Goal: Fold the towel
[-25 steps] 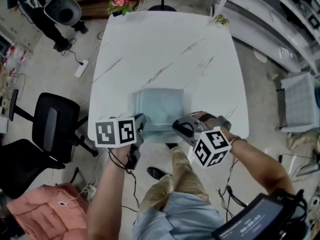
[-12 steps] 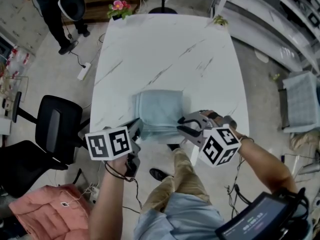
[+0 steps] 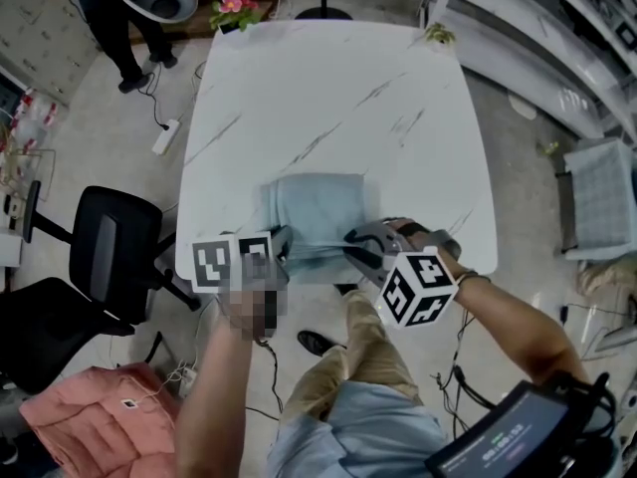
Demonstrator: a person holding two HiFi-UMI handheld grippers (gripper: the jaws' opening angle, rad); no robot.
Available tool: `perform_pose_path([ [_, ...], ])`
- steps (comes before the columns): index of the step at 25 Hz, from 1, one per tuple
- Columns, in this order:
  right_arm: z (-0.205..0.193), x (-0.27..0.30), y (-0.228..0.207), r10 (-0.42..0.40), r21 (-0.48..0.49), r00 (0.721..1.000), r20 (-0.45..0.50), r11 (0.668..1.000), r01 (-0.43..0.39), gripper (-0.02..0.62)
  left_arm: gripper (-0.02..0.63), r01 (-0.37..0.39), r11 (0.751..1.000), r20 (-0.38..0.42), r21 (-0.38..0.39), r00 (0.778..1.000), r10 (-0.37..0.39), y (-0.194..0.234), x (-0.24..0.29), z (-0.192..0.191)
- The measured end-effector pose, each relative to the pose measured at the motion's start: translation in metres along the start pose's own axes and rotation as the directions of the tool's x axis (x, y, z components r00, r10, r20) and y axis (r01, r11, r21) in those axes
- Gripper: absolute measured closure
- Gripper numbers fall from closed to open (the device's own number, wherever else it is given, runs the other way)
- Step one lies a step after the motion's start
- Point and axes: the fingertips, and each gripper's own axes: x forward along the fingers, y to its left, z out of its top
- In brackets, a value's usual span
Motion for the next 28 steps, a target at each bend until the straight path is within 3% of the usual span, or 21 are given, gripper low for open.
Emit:
perform_pose_path([
  [3, 0.008, -0.020, -0.012, -0.001, -0.025, 0.999, 0.039, 1.000, 0.002, 0.543, 0.589, 0.041, 0.999, 0.034, 0.015, 0.999, -0.042, -0.018, -0.017, 0.009],
  [9, 0.011, -0.050, -0.025, -0.004, -0.102, 0.998, 0.068, 0.995, 0.011, 0.552, 0.589, 0.142, 0.989, 0.079, -0.032, 0.987, -0.139, -0.053, -0.033, 0.008],
  [16, -0.026, -0.009, 0.028, 0.057, -0.182, 0.998, 0.004, 0.982, -0.056, 0.538, 0.589, 0.069, 0.993, -0.019, -0.094, 0.997, -0.071, -0.022, -0.003, -0.060],
  [21, -0.024, 0.005, 0.031, 0.055, -0.142, 0.998, 0.018, 0.989, -0.052, 0.537, 0.589, 0.076, 0.987, 0.026, -0.138, 0.997, -0.073, -0.011, -0.001, -0.059],
  [28, -0.020, 0.011, 0.034, 0.086, -0.121, 0.996, 0.028, 0.989, -0.082, 0.531, 0.588, 0.050, 0.994, 0.025, -0.095, 0.999, -0.048, -0.005, -0.007, -0.051],
])
